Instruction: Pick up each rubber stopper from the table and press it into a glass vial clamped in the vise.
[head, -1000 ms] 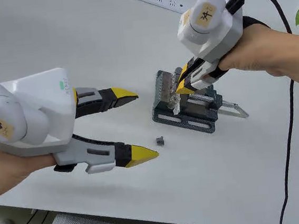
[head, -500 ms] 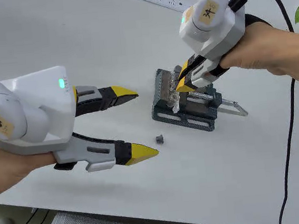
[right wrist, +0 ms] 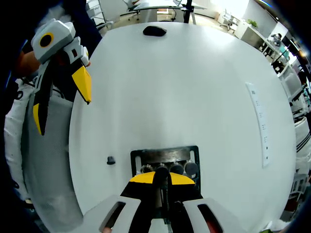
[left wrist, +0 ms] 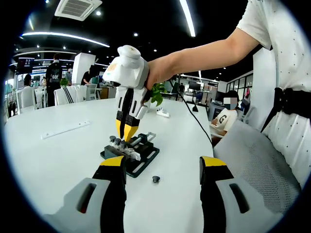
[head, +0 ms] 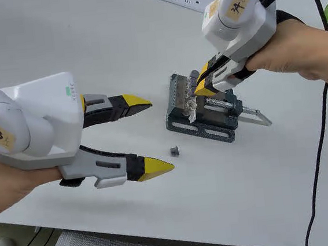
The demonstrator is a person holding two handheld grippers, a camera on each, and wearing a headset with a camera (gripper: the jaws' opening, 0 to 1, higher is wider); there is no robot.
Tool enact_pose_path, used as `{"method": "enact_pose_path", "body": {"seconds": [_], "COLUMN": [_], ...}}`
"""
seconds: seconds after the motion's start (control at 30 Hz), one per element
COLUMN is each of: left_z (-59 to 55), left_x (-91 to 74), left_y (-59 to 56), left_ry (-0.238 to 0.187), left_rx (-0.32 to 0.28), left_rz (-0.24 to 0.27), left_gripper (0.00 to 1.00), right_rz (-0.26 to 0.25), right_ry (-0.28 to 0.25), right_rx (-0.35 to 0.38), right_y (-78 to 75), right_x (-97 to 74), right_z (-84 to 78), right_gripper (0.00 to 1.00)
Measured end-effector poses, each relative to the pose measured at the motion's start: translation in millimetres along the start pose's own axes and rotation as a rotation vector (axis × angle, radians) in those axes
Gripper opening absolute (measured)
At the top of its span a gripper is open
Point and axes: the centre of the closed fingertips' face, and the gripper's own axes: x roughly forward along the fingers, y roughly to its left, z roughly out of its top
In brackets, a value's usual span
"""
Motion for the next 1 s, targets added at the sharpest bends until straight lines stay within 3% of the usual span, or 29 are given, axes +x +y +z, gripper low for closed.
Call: {"method": "enact_pose_path", "body": {"seconds": [0.67, 1.0], "left_z": [-2.9, -4.1], "left_x": [-1.0, -0.6], "left_y": [0.8, 1.7], "left_ry": [-0.003, -0.003], "left_rx": [-0.013, -0.016], "left_rz": [0.005, 0.006], "left_gripper": [0.59, 0.58], "right_rz": [0.025, 0.032], "right_ry": [0.0, 0.024], "right_rx": [0.017, 0.009], "right_y": [-0.5, 1.5], "right_x": [8.9, 8.5], "right_z": [-0.1, -1.7], "right_gripper": [0.03, 0.03]}}
